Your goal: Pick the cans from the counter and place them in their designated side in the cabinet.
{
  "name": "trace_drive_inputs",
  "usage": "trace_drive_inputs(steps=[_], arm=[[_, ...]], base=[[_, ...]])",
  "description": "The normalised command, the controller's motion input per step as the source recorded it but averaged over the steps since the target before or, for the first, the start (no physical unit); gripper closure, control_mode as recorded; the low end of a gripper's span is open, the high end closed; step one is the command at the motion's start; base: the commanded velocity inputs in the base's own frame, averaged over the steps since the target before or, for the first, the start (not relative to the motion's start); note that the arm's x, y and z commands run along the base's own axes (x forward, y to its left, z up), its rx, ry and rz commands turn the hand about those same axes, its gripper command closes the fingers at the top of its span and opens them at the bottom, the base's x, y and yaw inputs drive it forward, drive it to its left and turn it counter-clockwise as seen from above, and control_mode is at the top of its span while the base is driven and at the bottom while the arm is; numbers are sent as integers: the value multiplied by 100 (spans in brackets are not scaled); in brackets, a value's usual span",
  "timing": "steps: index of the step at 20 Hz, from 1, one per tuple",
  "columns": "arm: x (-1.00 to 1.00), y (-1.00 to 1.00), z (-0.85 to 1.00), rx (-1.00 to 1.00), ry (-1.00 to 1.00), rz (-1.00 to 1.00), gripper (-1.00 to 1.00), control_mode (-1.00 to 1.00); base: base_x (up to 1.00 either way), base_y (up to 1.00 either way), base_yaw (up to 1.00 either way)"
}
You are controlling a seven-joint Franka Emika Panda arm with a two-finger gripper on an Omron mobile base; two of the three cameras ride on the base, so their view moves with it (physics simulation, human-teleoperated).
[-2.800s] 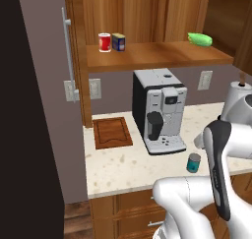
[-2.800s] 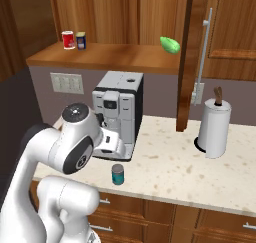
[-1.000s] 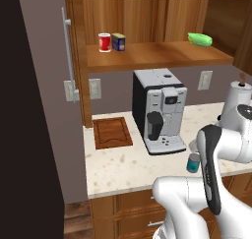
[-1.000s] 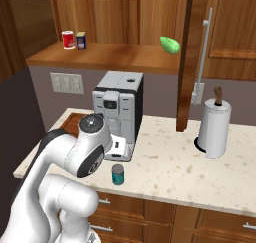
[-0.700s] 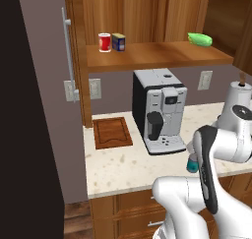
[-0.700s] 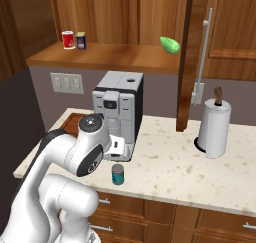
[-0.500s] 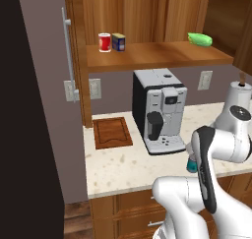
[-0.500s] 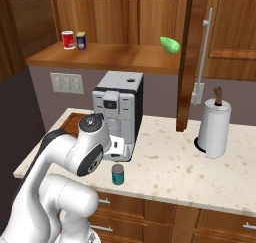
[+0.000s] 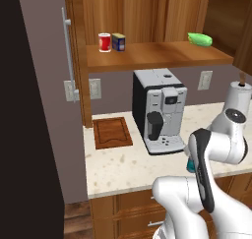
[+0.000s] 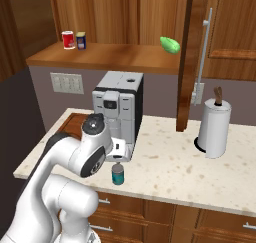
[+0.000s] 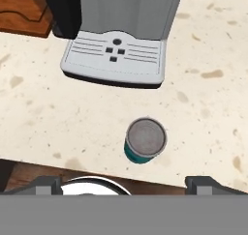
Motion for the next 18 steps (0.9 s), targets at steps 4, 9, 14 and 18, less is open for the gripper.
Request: trace_drive_inputs(steps=[4,9,14,18], arm=[[1,2,-38,-5,-10,0,-100,-100],[4,1,-37,-4,-10,0,-100,-100],[6,4,-38,-3,-9,0,-100,-100],[8,8,-37,-3,-8,0,-100,-100]], base=[[0,0,0],[0,0,0],[0,0,0],[0,0,0]])
